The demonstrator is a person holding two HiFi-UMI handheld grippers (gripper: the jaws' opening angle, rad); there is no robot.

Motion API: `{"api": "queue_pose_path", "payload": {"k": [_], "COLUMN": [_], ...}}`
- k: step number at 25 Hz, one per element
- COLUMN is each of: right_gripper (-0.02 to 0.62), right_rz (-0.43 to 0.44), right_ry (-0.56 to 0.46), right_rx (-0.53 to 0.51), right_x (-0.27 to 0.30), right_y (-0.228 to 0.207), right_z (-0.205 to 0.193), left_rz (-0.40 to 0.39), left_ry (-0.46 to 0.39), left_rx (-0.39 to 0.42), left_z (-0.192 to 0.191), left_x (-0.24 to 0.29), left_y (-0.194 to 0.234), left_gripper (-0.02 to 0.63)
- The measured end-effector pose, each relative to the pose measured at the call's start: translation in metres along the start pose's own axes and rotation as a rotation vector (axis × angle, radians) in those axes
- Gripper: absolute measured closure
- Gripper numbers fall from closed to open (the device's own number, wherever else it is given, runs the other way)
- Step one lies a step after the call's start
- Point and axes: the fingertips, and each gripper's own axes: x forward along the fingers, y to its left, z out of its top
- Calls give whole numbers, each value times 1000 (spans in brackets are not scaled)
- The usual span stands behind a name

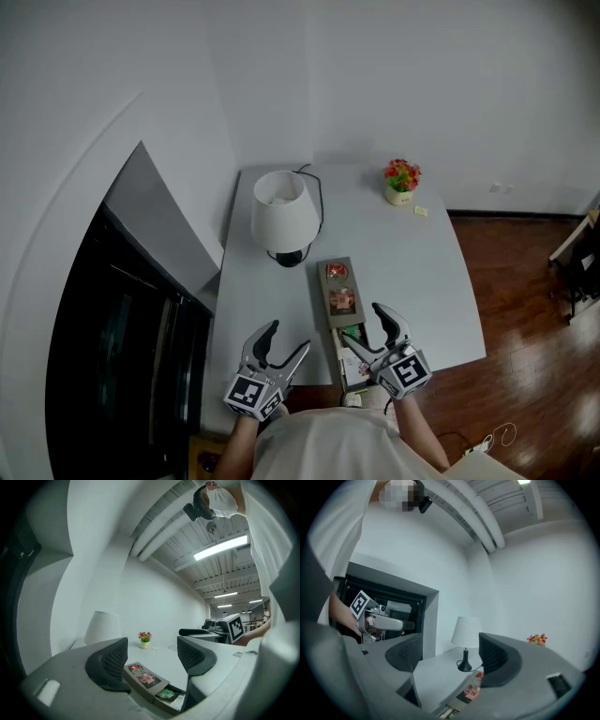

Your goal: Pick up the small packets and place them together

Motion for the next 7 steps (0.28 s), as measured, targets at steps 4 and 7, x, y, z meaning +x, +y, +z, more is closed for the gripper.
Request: {"api": "queue_pose_path", "payload": {"k": [4, 7], "right_gripper": [206, 206], "right_rz": [12, 16], "right_ry": [-5, -1], "right_rx": [10, 21], "right_x": [-1, -6], "right_y": [-3, -5], "right_z": [0, -4], "left_rz": [12, 15], "left_ry": [1, 7], "left_rx": [-8, -18], "left_z": [-1, -3], "left_x": [2, 4], "left_y": [-2, -7], "left_gripper": [290, 290]}}
